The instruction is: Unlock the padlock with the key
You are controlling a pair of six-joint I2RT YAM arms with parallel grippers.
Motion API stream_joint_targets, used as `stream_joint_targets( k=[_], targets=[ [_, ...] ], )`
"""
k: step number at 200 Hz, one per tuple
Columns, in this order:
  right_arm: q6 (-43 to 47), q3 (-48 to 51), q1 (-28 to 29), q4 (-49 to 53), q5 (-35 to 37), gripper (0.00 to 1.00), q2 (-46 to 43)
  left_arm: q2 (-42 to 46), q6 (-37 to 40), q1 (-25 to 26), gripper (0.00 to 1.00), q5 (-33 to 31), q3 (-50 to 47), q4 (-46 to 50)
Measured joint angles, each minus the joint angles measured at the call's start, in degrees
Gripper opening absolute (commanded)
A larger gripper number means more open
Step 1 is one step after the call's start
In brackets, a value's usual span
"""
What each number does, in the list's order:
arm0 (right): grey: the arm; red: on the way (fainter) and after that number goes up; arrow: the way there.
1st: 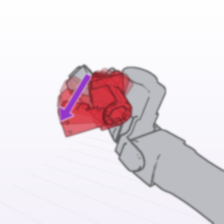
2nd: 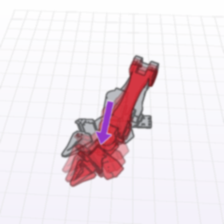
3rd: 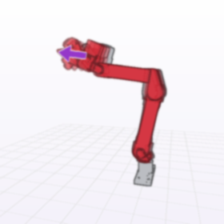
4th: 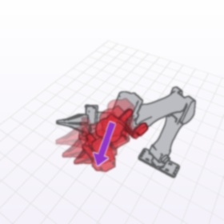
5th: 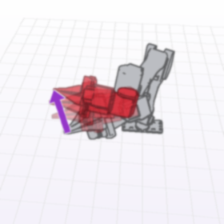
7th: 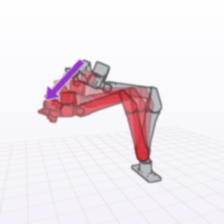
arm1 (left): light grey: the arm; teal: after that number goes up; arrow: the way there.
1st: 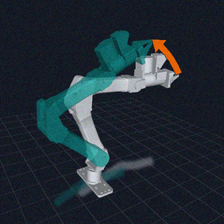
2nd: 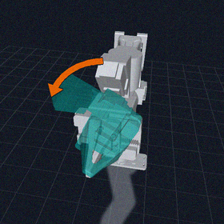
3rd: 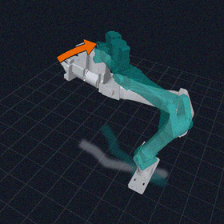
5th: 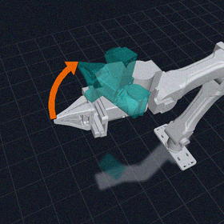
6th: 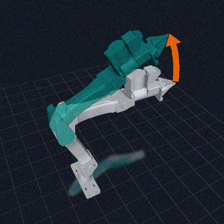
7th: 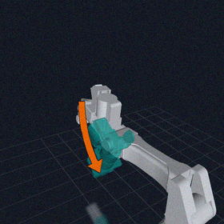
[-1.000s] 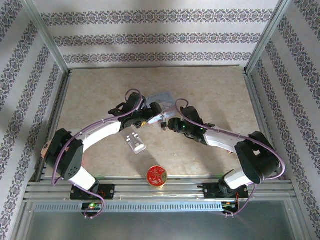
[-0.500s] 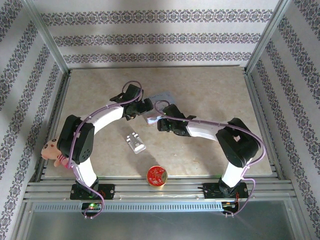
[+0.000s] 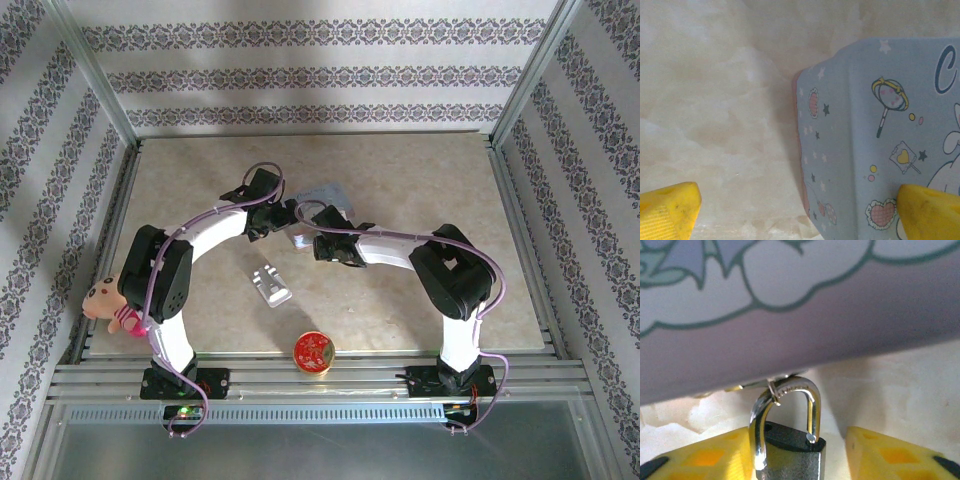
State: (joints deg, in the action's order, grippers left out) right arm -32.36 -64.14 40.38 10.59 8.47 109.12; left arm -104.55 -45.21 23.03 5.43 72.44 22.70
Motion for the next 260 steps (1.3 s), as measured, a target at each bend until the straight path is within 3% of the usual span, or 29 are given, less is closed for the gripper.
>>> stream_joint_targets(
  k=[36, 98, 180, 192, 214, 260],
  targets=[
    [-0.26, 0.2, 0.0, 0.48, 0.33, 0.37, -0.04, 0.0, 0.0, -0.28, 0.99, 0.39, 0.0, -0.04],
    [-0.46, 3.1, -0.52, 0.09, 0.02, 0.35, -3.63, 0.22, -0.04, -0.28, 0.99, 0.81, -0.83, -1.27],
    [-1.86, 6.43, -2.8, -2.49, -3.04, 0.09, -6.99, 0.57, -0.42, -0.66, 0.99, 1.66, -1.7, -2.25],
    [-1.97, 6.91, -3.08, -2.84, -3.5, 0.1, -7.15, 0.57, -0.44, -0.66, 0.99, 1.73, -1.73, -2.34],
    [-2.38, 7.65, -3.54, -3.61, -4.22, 0.26, -7.19, 0.57, -0.44, -0.66, 0.99, 1.84, -1.77, -2.38],
    [-2.6, 8.79, -3.69, -5.03, -4.96, 0.33, -7.19, 0.63, -0.59, -0.66, 0.99, 2.01, -2.03, -2.62]
  ],
)
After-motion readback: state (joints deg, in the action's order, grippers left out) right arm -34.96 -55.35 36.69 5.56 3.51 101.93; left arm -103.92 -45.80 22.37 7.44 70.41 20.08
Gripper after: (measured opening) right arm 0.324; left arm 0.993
